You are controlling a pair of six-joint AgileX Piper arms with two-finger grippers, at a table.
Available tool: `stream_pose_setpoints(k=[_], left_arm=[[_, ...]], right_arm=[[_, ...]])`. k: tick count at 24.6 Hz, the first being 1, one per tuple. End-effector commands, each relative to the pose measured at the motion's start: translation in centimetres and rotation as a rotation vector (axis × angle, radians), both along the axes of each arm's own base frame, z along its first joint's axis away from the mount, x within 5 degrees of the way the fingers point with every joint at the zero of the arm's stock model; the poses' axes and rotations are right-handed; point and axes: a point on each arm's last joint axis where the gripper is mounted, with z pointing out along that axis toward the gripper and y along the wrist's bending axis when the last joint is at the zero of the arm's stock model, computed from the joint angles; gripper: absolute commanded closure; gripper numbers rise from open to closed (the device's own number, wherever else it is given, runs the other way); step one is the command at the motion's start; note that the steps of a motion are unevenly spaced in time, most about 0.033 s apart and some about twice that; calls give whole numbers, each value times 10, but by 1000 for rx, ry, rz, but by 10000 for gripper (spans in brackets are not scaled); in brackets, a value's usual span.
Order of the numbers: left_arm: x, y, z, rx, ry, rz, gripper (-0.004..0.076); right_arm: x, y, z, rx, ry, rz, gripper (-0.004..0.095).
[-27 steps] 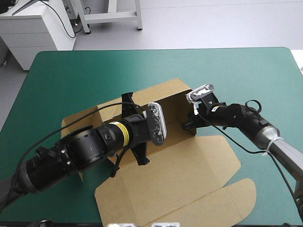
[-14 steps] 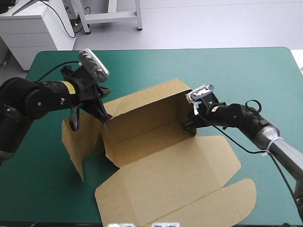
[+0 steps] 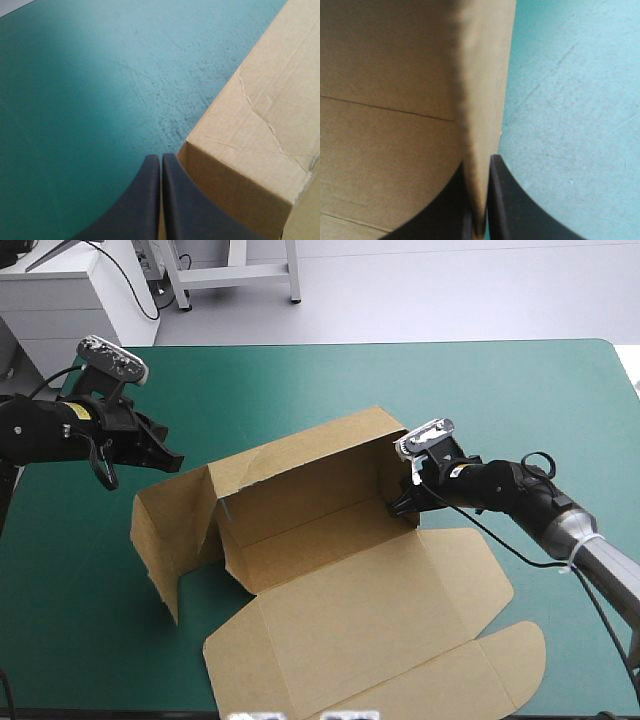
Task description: Fold the box
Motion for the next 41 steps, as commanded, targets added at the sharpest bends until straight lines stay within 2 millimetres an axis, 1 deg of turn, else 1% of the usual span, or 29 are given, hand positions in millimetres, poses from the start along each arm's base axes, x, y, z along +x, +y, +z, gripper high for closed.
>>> stream_pose_setpoints(k=[1,5,6,9,10,13,17,19,21,25,26,31,36,41], left_arm=[[-10,0,19,-48,-93,6,733],[-10,0,19,-50,-93,5,733],[-10,0,19,-50,-93,5,733],[-11,-1,19,-50,-84,2,733],[-11,-1,19,-49,-80,1,733],[-11,-1,19,-49,-78,0,733],[-11,-1,19,-50,-84,2,733],[-11,-1,19,-50,-84,2,733],[-11,-1,19,-50,-82,1,733],[-12,-1,18,-47,-71,-1,733],[-12,-1,18,-47,-71,-1,733],[-12,0,18,-46,-71,1,733],[-12,0,18,-45,-71,-1,733],[-11,0,18,-47,-78,1,733]], right_arm=[[-10,-6,36,26,-116,-31,927],[-24,-14,49,5,-107,-61,928],[-31,-18,53,5,-83,-84,926],[-39,-23,55,15,-16,-159,926],[-41,-27,55,0,35,-211,926],[-44,-34,58,-64,95,-254,928],[-43,-35,76,-73,107,-286,928],[-34,-35,77,-89,153,-300,928],[-24,-32,72,-115,208,-304,928],[12,-20,50,-156,290,-304,928],[27,-19,44,-158,313,-318,928],[64,-18,33,-130,370,-356,928],[88,-15,27,-131,393,-359,928],[98,-12,27,-134,382,-348,917]])
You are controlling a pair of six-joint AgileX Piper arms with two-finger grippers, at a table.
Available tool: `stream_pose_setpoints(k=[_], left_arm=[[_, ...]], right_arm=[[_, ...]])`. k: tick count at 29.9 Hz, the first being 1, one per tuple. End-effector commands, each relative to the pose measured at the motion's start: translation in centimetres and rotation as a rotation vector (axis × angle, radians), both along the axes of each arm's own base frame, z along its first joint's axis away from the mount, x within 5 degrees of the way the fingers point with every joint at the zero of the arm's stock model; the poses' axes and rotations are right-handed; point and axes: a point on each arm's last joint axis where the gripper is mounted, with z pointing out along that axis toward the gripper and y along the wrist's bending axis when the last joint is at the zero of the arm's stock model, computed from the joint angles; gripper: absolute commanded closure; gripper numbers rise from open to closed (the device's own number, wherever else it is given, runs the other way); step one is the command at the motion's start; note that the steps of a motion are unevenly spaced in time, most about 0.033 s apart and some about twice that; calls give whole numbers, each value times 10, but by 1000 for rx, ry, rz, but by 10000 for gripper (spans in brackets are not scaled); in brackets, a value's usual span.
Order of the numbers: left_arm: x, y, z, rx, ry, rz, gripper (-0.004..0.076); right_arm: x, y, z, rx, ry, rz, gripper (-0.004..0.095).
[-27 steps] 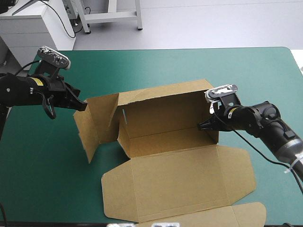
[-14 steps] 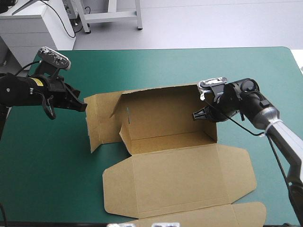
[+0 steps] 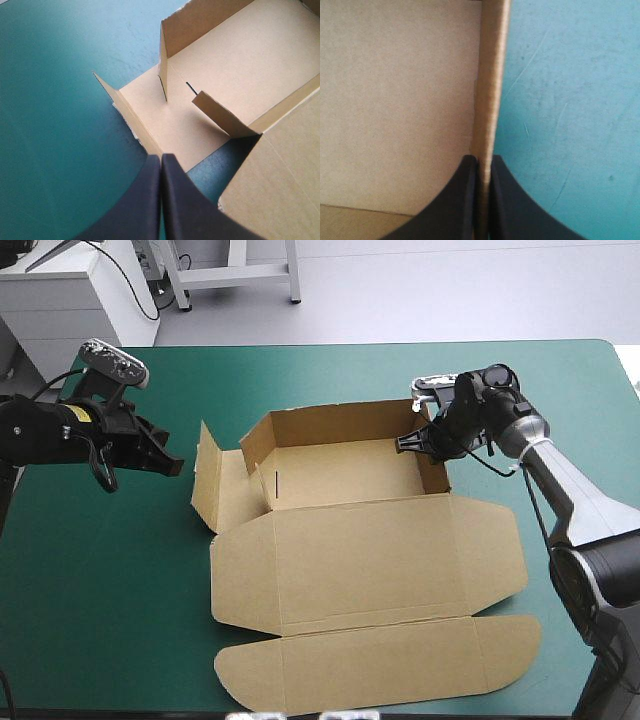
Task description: Fold the box
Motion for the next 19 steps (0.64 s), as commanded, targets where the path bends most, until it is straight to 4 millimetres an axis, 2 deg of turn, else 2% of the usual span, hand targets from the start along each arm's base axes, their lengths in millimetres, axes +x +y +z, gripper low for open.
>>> stream_pose_setpoints(k=[1,6,9,11,14,19], left_arm=[[-9,0,19,-43,-101,10,733],[-9,0,19,-43,-101,10,733],[-8,0,19,-44,-103,11,733],[-8,0,19,-44,-103,11,733],[-8,0,19,-44,-103,11,733],[-8,0,19,-45,-108,12,733]], right_arm=[[-1,0,20,5,-52,30,908],[-1,-1,25,-3,-60,44,759],[-1,-1,29,-3,-69,50,587],[-1,-1,34,-4,-76,55,434],[-3,-1,44,-16,-71,72,279],[-10,-3,67,-25,-71,98,253]])
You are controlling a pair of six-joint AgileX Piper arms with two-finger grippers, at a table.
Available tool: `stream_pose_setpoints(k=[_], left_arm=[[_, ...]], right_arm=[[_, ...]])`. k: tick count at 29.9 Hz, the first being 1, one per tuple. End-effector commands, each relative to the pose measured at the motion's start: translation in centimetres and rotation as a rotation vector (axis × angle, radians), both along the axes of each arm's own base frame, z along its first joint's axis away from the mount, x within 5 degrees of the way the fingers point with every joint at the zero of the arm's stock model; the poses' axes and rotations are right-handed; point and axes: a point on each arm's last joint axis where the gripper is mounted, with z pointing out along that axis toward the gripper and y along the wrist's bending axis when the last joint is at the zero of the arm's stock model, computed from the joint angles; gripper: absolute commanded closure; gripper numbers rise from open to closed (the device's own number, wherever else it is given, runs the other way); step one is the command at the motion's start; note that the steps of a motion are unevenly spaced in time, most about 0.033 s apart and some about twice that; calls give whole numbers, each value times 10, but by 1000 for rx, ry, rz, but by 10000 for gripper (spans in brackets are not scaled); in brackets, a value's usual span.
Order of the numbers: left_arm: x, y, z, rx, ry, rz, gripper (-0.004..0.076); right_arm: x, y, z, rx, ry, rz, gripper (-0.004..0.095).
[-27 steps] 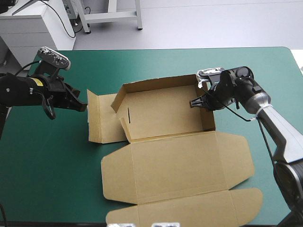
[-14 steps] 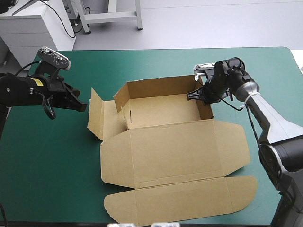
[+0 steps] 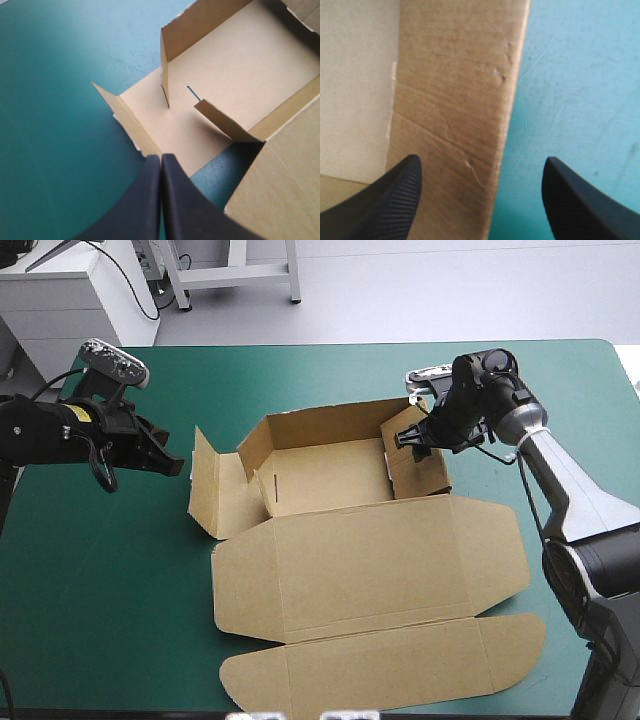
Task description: Fold the box
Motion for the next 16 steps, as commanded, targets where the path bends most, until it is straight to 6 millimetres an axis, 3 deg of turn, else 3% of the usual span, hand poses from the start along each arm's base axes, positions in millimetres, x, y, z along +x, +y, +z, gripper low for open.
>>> stream_pose_setpoints(k=[1,7,16], left_arm=[[-8,0,19,-45,-107,12,733],[-8,0,19,-45,-107,12,733],[-8,0,19,-45,-103,13,733]], right_arm=[[-17,-6,47,14,-104,22,253],[-28,-9,67,30,-153,24,254],[-21,-7,55,23,-126,24,255]])
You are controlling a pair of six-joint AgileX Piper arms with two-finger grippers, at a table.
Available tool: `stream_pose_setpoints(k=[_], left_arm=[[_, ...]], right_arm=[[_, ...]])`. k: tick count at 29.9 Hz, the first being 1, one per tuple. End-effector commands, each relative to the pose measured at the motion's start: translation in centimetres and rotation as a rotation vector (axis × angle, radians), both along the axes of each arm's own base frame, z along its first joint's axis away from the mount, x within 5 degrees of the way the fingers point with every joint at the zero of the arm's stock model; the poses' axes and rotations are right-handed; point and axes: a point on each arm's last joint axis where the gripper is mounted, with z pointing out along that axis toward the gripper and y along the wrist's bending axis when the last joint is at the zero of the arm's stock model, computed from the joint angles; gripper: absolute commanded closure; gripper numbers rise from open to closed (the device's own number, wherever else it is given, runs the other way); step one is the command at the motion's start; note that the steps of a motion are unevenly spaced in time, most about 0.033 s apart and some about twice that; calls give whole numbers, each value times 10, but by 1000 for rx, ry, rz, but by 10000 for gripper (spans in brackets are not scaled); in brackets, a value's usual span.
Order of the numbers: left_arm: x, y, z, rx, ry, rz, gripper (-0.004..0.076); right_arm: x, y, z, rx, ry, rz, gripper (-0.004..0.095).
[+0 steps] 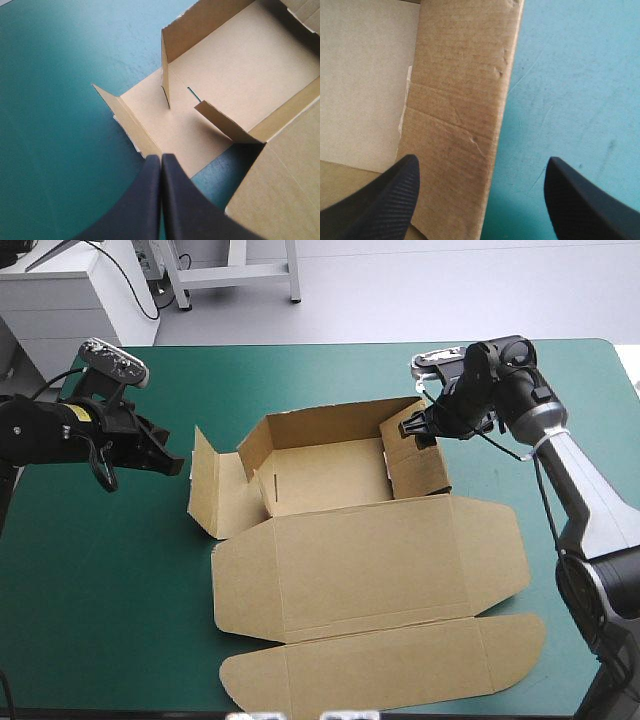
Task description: Fold the box
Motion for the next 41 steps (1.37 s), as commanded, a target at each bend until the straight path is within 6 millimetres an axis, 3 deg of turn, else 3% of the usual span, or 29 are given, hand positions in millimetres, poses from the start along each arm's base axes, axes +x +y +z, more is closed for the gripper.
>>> stream_pose_setpoints(k=[1,12,16,22,25,29,35,41], left_arm=[[-9,0,19,-46,-98,13,733],[-9,0,18,-44,-92,12,733],[-9,0,18,-44,-92,12,733],[-9,0,18,-43,-86,10,733],[-9,0,18,-43,-86,10,733],[-6,1,15,-44,-95,27,733],[2,10,6,22,-81,121,733],[4,21,7,109,-104,209,733]], right_arm=[[-3,-2,16,9,-45,9,255],[27,8,-43,-6,87,9,298],[30,10,-50,-6,102,11,496],[30,10,-50,-6,102,11,914],[30,10,-49,-5,102,10,927],[28,7,-33,15,76,3,928],[9,-11,14,76,-30,-15,928],[-23,-39,68,117,-167,-53,928]])
